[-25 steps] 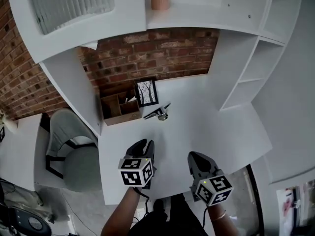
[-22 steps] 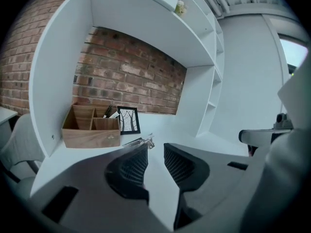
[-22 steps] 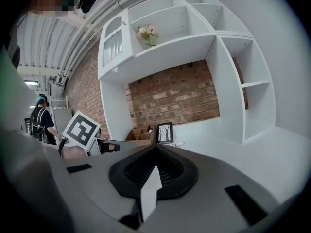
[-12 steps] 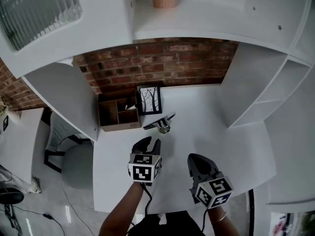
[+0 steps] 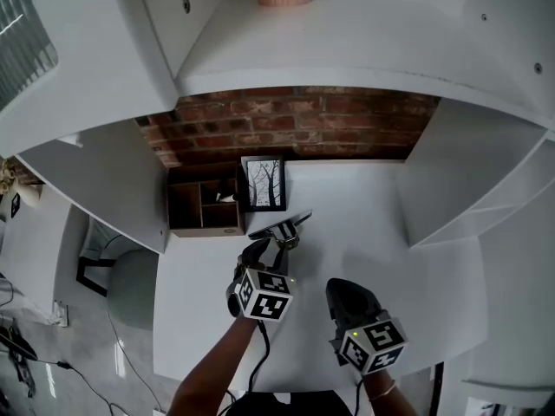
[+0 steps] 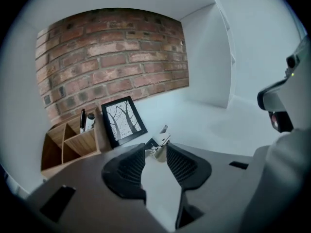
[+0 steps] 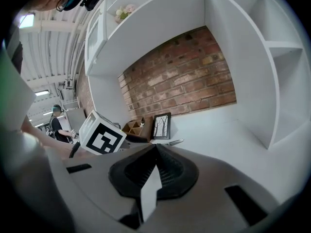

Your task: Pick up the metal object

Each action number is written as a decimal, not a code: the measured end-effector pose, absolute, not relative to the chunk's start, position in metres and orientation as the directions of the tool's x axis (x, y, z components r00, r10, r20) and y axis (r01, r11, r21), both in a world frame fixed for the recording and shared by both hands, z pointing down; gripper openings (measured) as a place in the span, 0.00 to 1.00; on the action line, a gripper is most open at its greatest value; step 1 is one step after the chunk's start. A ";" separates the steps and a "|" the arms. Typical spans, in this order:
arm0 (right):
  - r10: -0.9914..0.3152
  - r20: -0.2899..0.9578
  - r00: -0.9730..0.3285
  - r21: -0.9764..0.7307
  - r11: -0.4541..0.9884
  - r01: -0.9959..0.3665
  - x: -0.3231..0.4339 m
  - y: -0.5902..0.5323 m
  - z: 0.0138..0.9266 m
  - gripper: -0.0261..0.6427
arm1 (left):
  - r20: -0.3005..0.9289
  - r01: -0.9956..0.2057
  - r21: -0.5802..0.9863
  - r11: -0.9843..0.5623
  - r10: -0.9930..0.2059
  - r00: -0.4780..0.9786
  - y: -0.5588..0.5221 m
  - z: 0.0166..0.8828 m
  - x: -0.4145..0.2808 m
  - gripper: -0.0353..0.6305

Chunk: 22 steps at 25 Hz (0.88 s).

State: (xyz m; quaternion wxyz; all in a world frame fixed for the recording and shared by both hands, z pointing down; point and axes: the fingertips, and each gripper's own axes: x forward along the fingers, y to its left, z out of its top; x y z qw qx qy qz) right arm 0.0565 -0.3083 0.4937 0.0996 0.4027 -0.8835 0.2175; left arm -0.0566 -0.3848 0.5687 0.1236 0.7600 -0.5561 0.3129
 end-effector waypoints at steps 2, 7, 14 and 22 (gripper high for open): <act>-0.663 0.352 -0.661 -0.311 0.583 -0.751 0.058 -0.315 0.496 0.05 | 0.630 -0.893 -0.233 -0.385 -0.759 0.163 -0.391 0.573 -0.053 0.24; -0.660 0.356 -0.661 -0.322 0.578 -0.750 0.065 -0.328 0.501 0.05 | 0.658 -0.773 -0.409 -0.484 -0.743 0.117 -0.400 0.579 -0.042 0.24; -0.653 0.362 -0.665 -0.342 0.571 -0.747 0.069 -0.334 0.509 0.05 | 0.689 -0.612 -0.560 -0.558 -0.724 0.029 -0.411 0.595 -0.043 0.25; -0.653 0.375 -0.658 -0.355 0.555 -0.753 0.072 -0.336 0.514 0.05 | 0.655 -0.500 -0.660 -0.561 -0.755 -0.018 -0.419 0.599 -0.044 0.13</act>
